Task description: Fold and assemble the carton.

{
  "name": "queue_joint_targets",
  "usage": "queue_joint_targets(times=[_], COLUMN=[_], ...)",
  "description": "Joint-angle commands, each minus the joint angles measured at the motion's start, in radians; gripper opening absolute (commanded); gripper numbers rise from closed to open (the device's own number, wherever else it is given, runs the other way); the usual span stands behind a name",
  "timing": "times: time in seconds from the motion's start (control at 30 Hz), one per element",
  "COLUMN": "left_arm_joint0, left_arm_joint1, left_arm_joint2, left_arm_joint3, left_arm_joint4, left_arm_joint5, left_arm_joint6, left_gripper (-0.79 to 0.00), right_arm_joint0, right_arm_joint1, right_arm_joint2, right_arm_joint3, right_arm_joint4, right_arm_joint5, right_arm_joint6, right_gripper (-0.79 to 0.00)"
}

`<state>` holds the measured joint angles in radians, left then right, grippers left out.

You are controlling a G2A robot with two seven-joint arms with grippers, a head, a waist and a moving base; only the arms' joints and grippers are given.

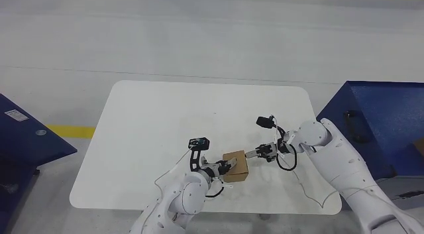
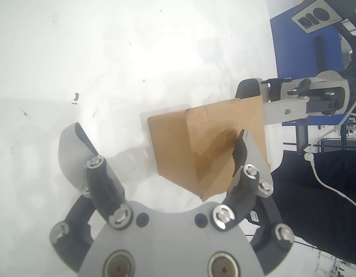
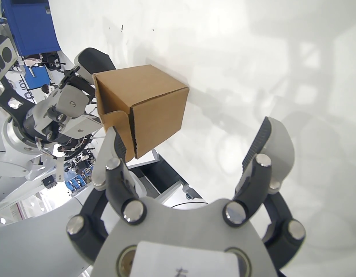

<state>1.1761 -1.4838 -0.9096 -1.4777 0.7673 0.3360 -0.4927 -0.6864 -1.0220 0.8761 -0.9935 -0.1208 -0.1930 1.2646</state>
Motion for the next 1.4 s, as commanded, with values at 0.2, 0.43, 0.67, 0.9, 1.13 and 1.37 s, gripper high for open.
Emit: queue_joint_targets(times=[0.2,0.43,0.67,0.9,1.13,1.37], left_arm_joint0=[-0.009,-0.015,-0.017,-0.018,-0.017,-0.017], left_arm_joint1=[-0.005,-0.008,-0.010,-0.011,-0.013,-0.015], left_arm_joint2=[0.004,0.004,0.002,-0.001,0.000,0.000], left_arm_joint3=[0.012,0.020,0.022,0.025,0.023,0.023], left_arm_joint4=[-0.002,-0.006,-0.005,0.002,0.008,0.011], left_arm_joint5=[0.002,0.003,0.004,0.007,0.010,0.011], left_arm_joint6=[-0.004,-0.006,-0.005,-0.010,-0.012,-0.015], left_gripper=[0.000,0.000,0.000,0.000,0.000,0.000], right_arm_joint0=[0.009,0.020,0.032,0.038,0.034,0.023], right_arm_joint1=[-0.006,-0.014,-0.022,-0.026,-0.027,-0.023], right_arm_joint2=[-0.009,-0.022,-0.038,-0.045,-0.048,-0.041], right_arm_joint3=[0.020,0.041,0.052,0.056,0.044,0.028], right_arm_joint4=[-0.004,-0.006,-0.017,-0.024,-0.027,-0.009], right_arm_joint5=[-0.001,-0.003,-0.008,-0.018,-0.036,-0.074], right_arm_joint6=[0.001,0.002,0.009,0.018,0.030,0.054], right_gripper=[0.000,0.000,0.000,0.000,0.000,0.000])
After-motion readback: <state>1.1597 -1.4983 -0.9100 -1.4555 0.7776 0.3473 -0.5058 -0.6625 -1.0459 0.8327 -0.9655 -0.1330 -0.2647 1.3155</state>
